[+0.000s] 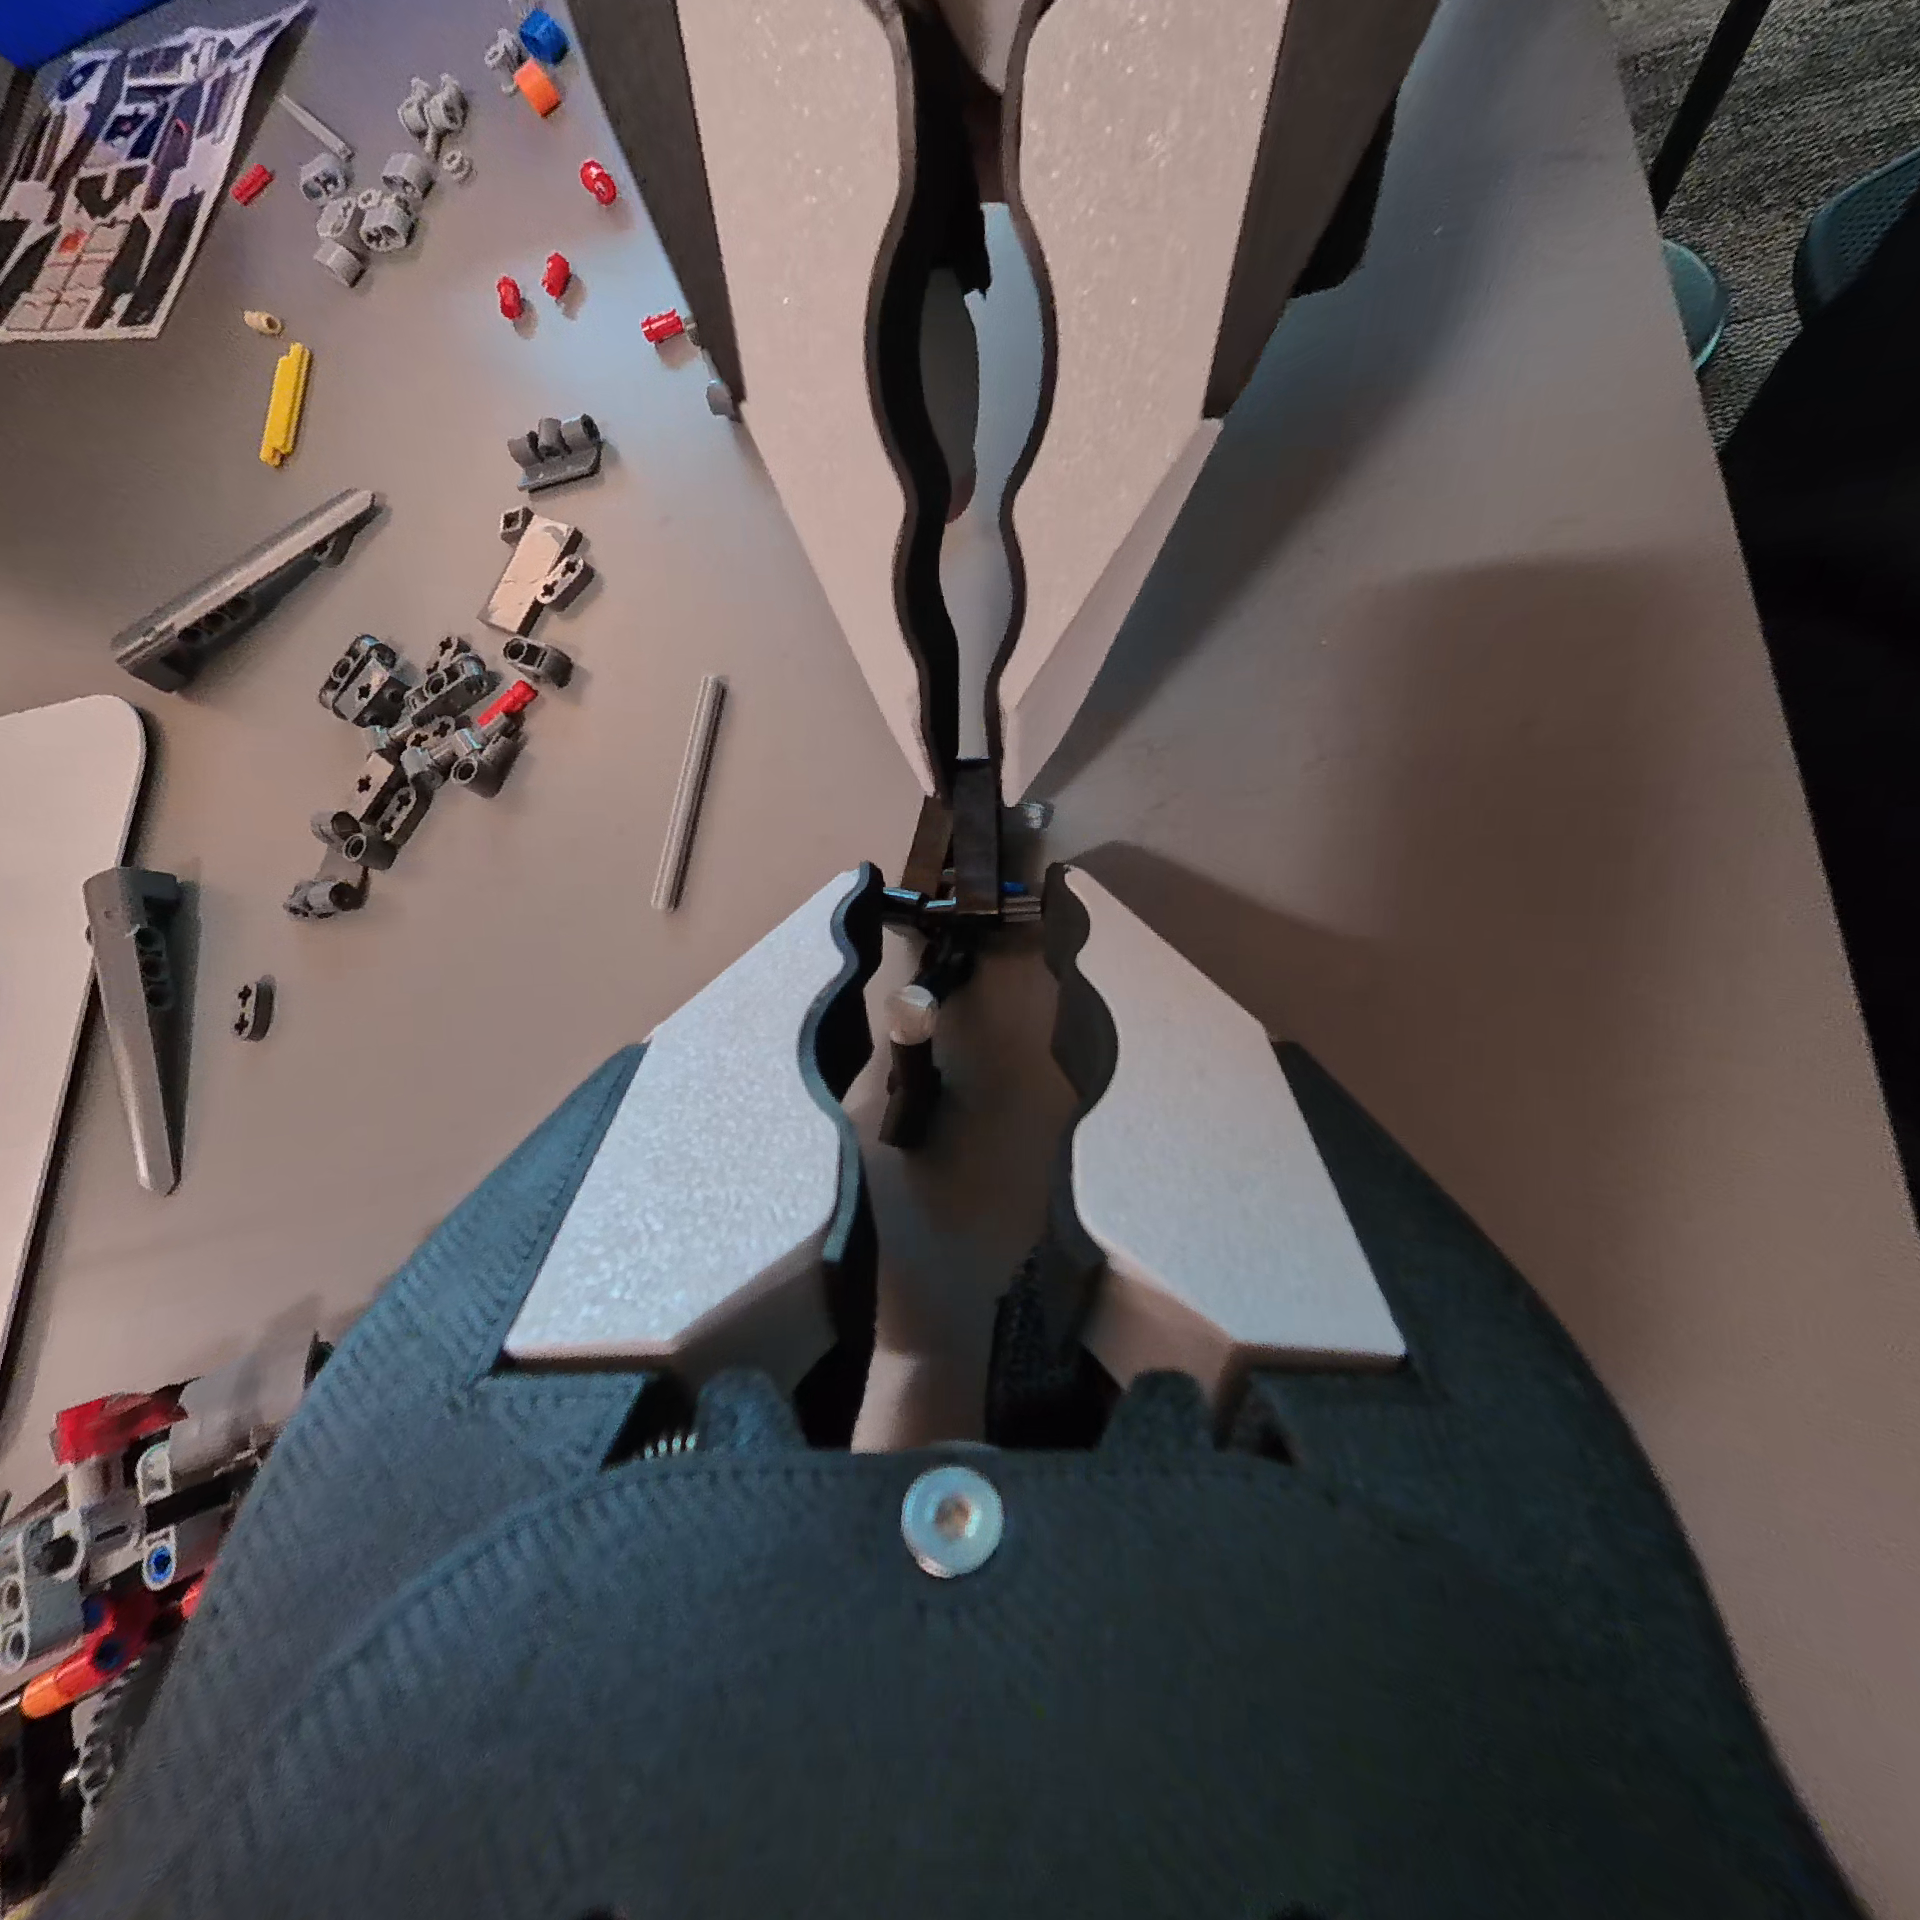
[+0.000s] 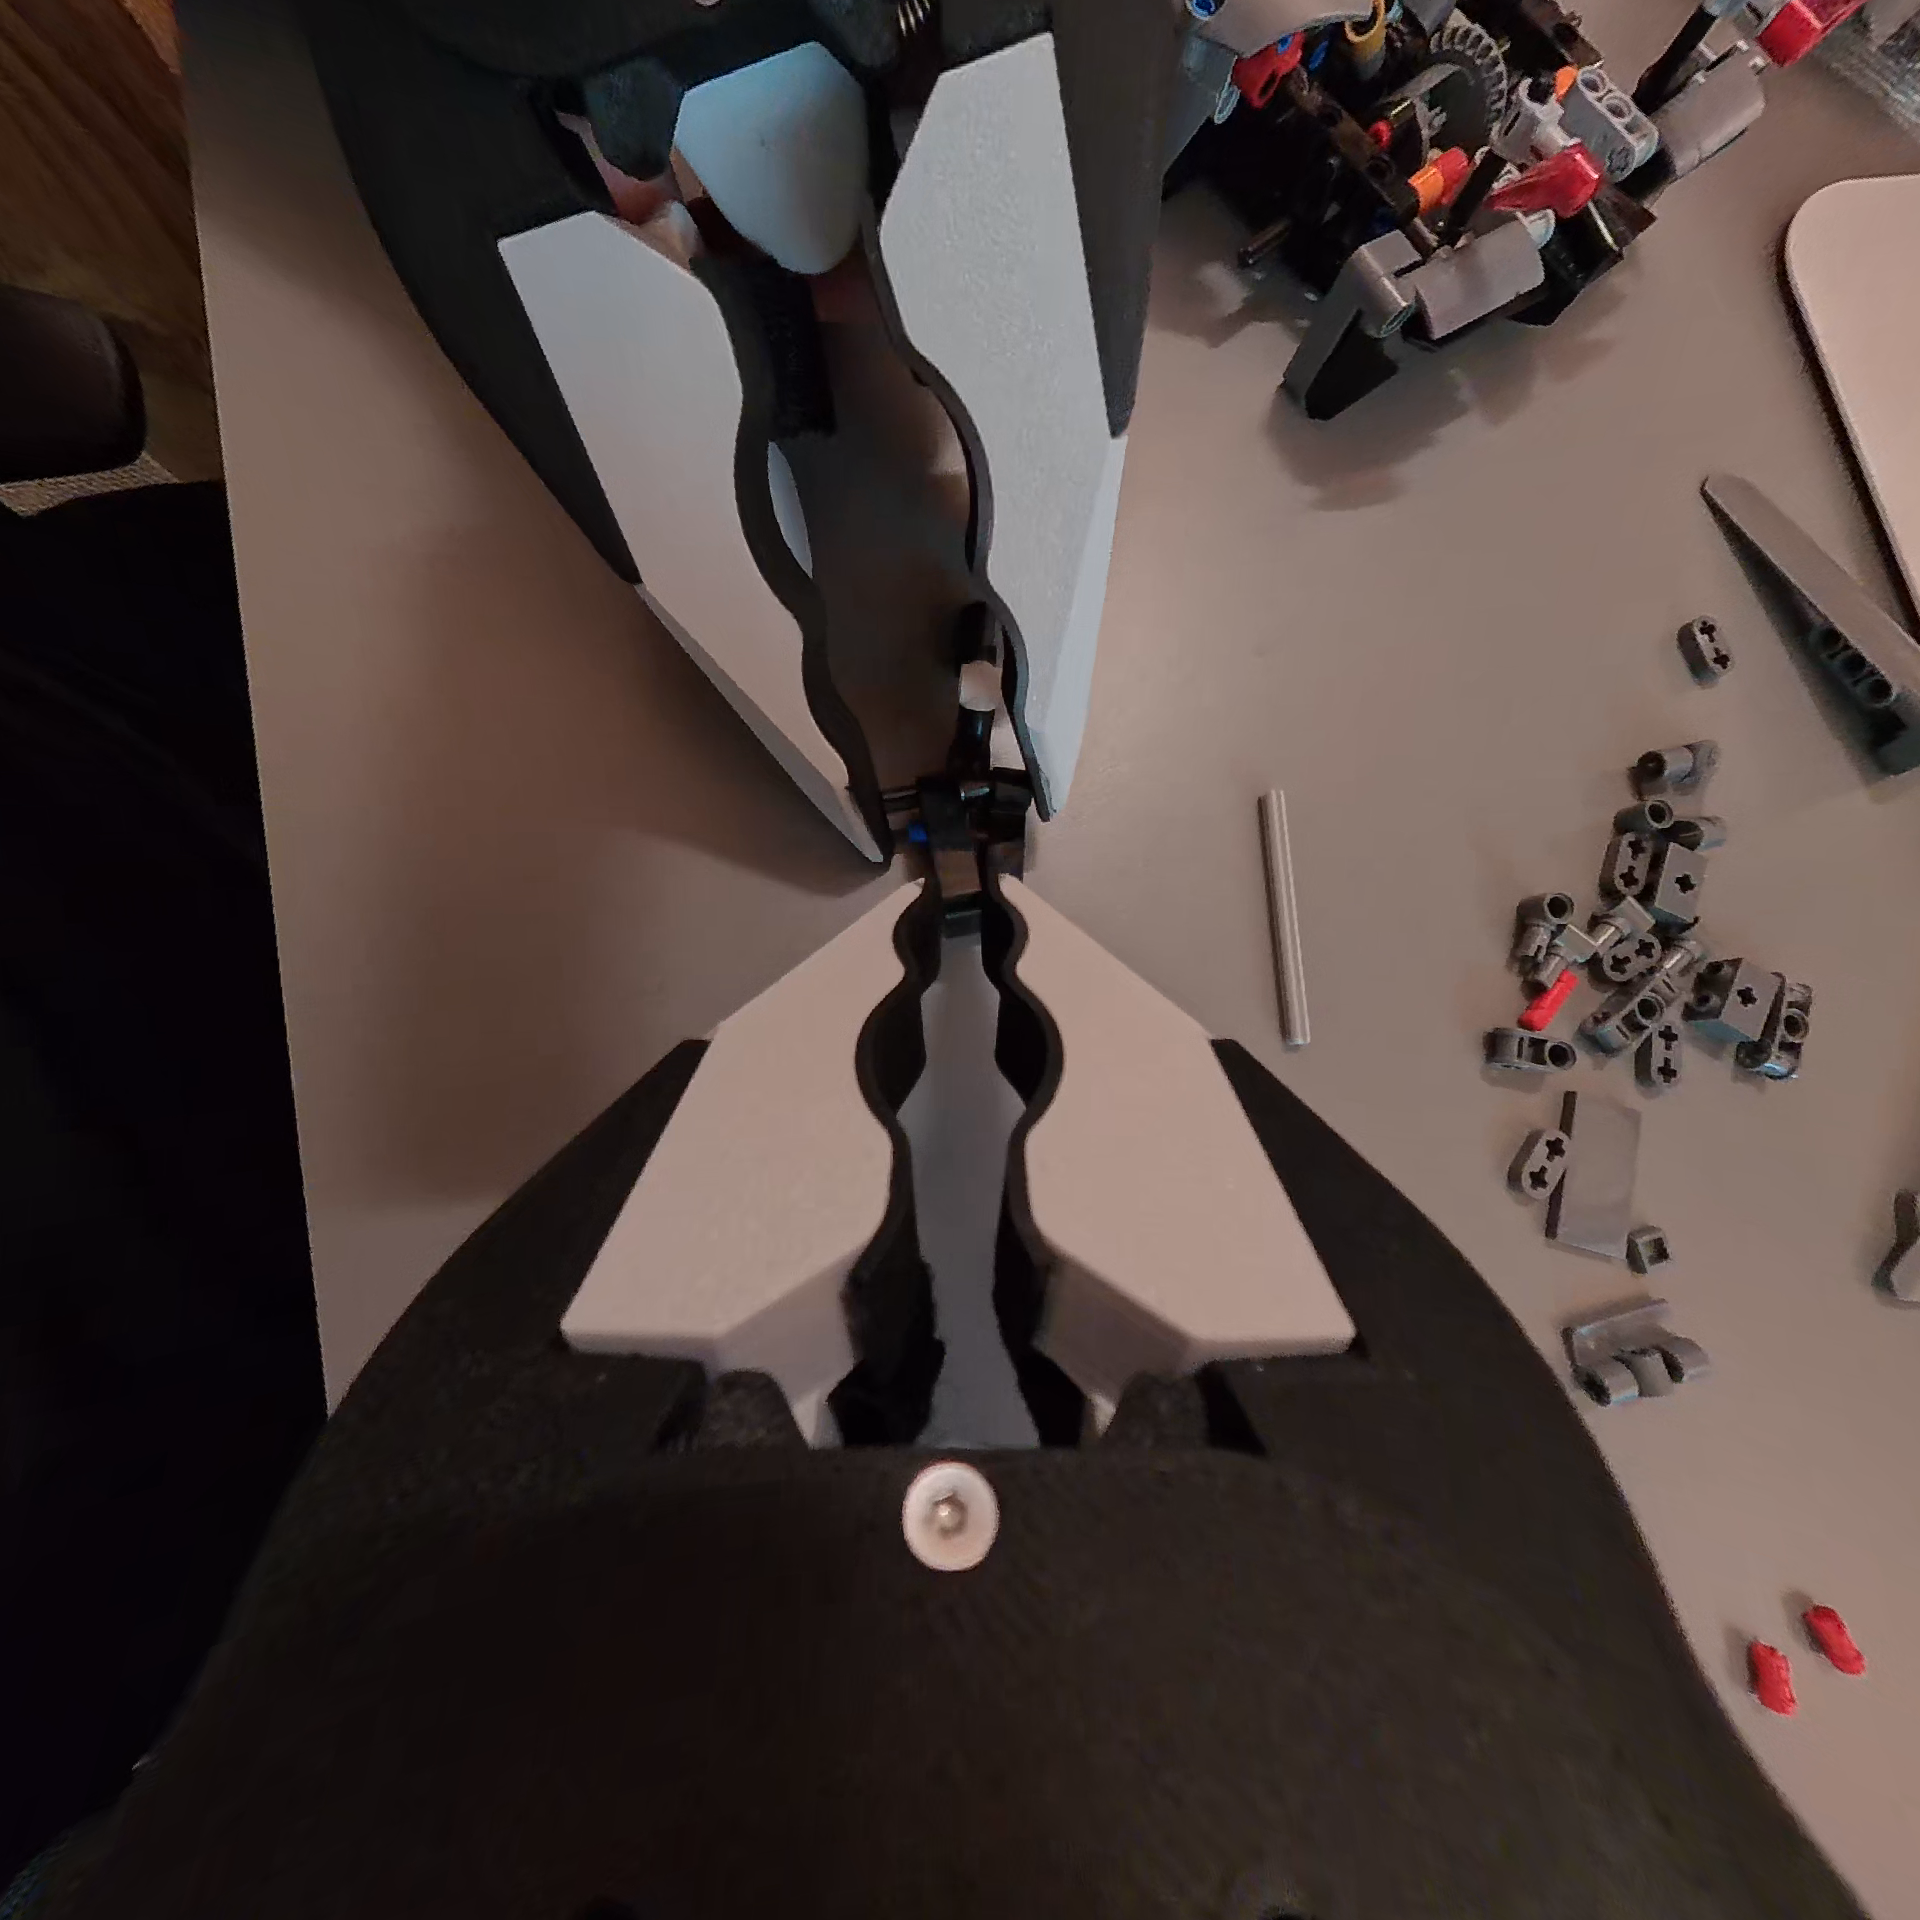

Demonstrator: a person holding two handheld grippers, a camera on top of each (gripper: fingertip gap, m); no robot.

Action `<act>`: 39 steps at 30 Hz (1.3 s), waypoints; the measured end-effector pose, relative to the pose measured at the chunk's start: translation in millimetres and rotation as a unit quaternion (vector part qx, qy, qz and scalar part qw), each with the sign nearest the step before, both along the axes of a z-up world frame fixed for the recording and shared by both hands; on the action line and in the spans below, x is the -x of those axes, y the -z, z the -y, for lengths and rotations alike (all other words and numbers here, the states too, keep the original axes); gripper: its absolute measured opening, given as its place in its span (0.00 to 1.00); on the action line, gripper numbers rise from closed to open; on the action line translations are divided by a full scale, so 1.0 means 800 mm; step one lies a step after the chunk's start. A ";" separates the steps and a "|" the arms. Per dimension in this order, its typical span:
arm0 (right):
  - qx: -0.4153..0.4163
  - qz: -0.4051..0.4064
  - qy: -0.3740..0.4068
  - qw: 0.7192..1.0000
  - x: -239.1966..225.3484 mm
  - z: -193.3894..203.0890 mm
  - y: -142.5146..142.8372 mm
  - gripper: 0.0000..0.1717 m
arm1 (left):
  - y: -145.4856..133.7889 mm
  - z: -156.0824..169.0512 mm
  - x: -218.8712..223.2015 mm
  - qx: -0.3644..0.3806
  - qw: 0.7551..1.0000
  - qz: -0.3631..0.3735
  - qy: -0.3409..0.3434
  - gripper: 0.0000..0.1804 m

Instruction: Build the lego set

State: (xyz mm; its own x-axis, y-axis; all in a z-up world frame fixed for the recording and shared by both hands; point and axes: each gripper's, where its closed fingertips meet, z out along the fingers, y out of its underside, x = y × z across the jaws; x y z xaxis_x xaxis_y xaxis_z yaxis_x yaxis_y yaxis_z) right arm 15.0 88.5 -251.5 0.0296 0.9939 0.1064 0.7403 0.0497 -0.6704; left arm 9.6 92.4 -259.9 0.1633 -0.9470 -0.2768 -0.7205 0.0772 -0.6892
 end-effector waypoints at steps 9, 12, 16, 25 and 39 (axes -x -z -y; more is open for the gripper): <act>0.001 -0.004 0.002 1.000 -0.001 -0.001 0.000 0.02 | 0.000 0.000 -0.001 -0.003 1.000 0.005 -0.007 0.16; 0.005 -0.008 0.000 1.000 0.000 0.000 0.000 0.02 | -0.001 -0.001 -0.001 -0.009 1.000 0.005 -0.012 0.17; 0.010 -0.009 -0.002 1.000 0.000 0.000 0.001 0.02 | -0.001 -0.003 0.005 -0.012 1.000 -0.008 -0.017 0.18; 0.027 -0.015 0.000 1.000 0.000 -0.001 0.001 0.02 | 0.000 -0.002 0.010 -0.007 0.999 -0.046 0.028 0.17; 0.088 -0.039 0.030 0.995 -0.008 0.006 0.000 0.03 | 0.001 0.004 0.006 0.002 0.999 -0.031 -0.011 0.14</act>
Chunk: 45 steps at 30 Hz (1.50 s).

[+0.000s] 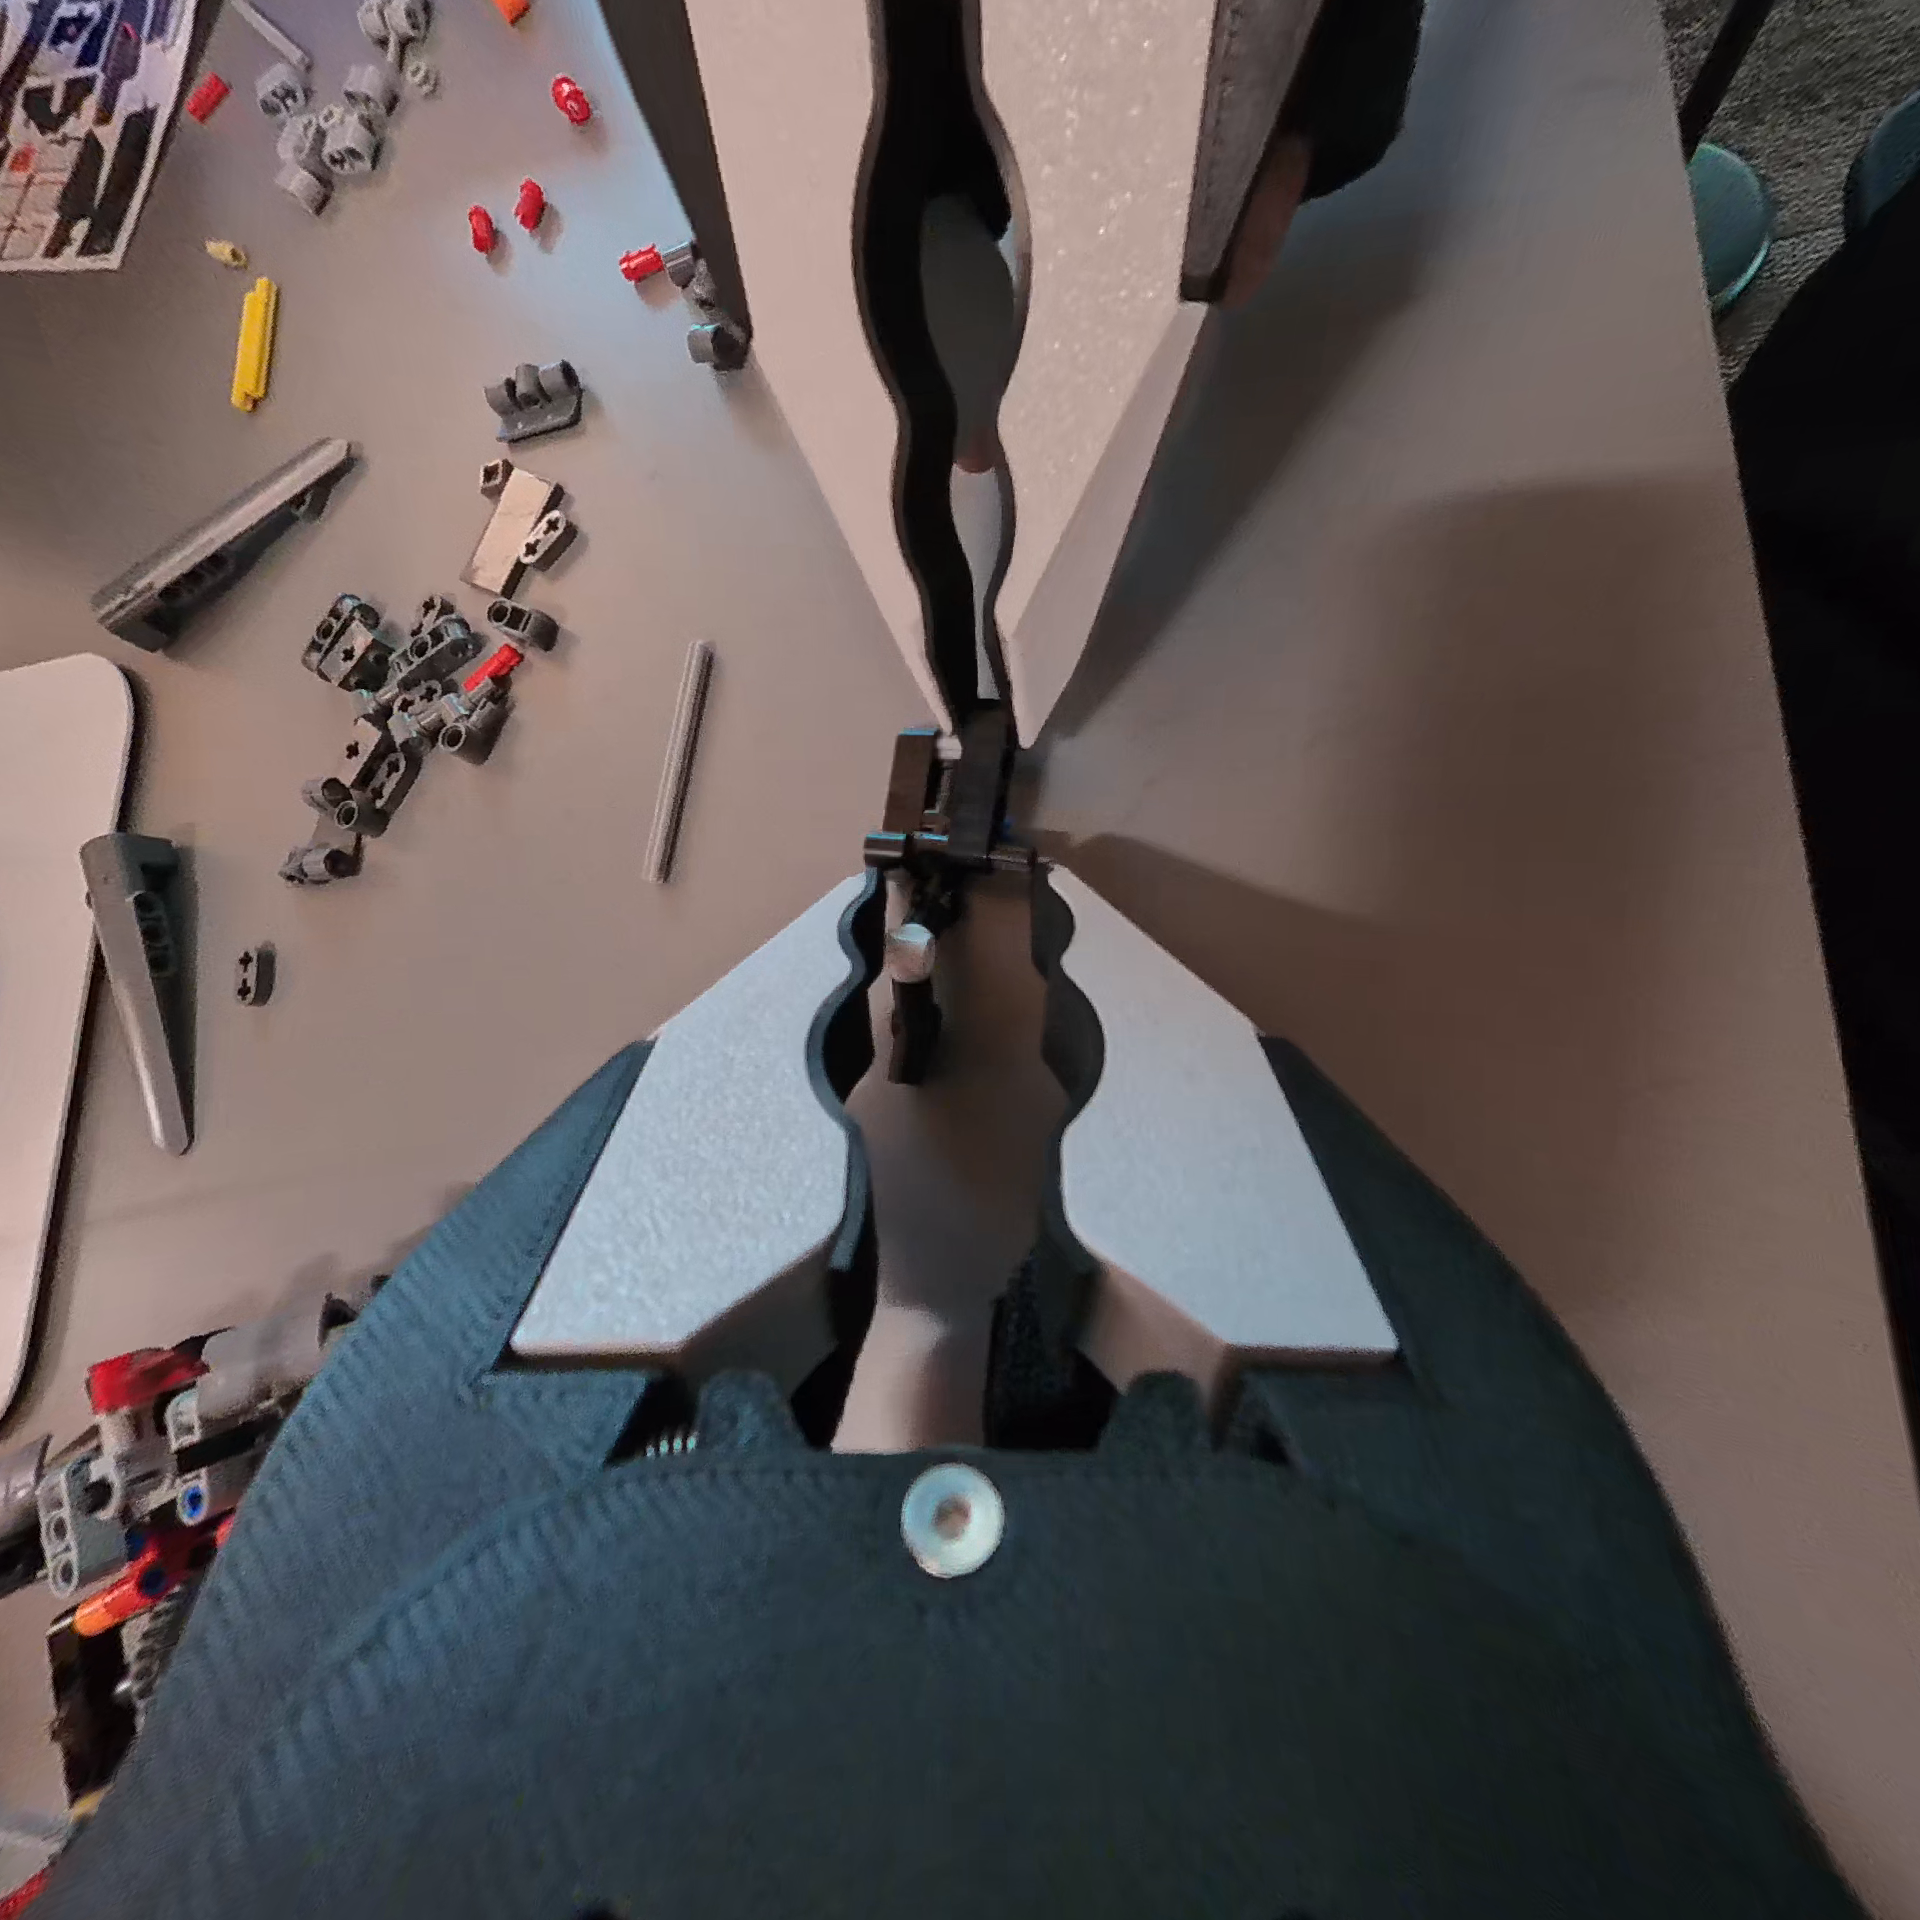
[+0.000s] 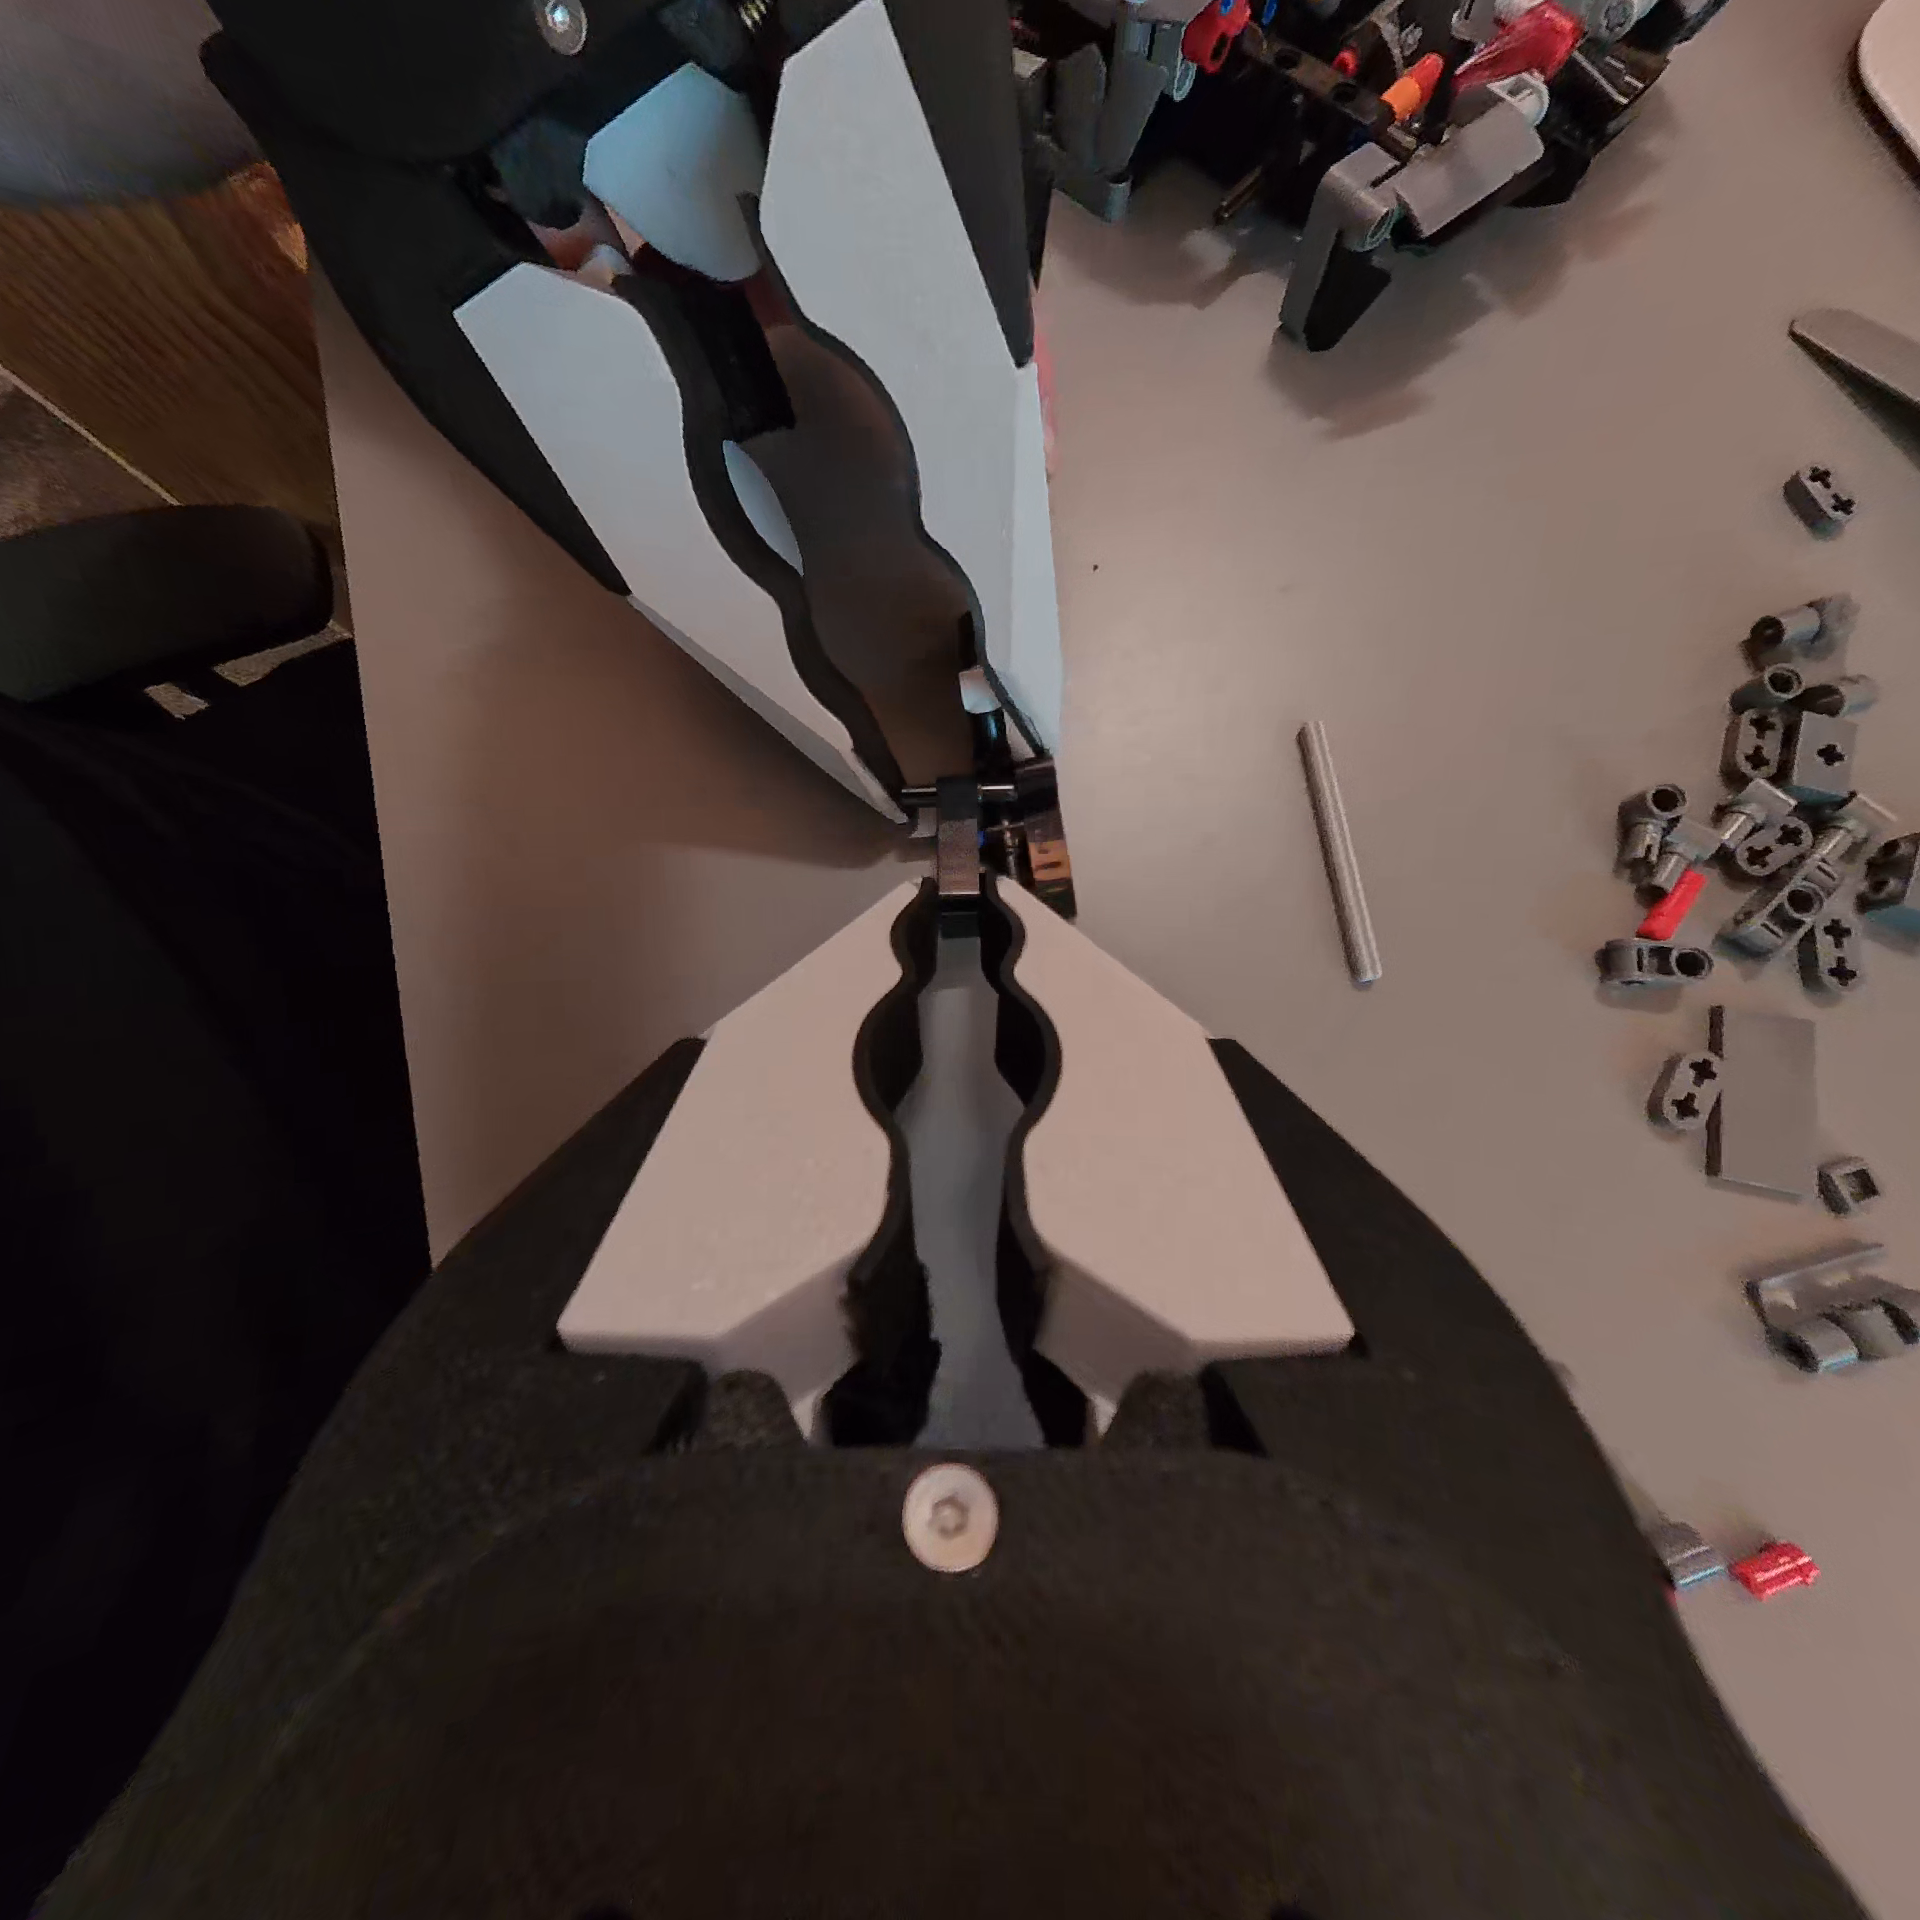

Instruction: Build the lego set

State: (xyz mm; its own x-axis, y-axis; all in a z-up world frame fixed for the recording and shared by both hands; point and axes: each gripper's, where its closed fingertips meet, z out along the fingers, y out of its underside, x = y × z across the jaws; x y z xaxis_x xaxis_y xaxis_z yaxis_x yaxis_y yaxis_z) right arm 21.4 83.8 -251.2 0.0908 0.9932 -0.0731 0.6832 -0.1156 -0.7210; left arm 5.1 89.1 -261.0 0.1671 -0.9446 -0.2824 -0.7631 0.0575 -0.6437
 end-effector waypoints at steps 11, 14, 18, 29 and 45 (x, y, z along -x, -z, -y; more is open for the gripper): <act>-0.009 -0.002 0.019 1.000 -0.001 0.005 0.008 0.05 | -0.002 -0.004 0.003 -0.020 1.000 0.004 0.010 0.17; -0.016 -0.005 0.018 1.000 -0.001 0.008 0.008 0.08 | -0.001 -0.004 0.003 -0.018 1.000 0.008 0.009 0.16; -0.033 -0.004 0.029 0.999 -0.008 0.004 0.005 0.09 | -0.002 -0.005 0.004 -0.021 1.000 0.011 0.009 0.16; -0.049 0.012 0.022 0.998 -0.003 0.006 0.013 0.03 | -0.001 -0.005 0.004 -0.026 1.000 0.009 0.008 0.15; -0.048 -0.002 0.001 0.999 0.001 0.013 0.012 0.03 | -0.005 0.006 0.010 -0.062 0.998 0.001 0.014 0.18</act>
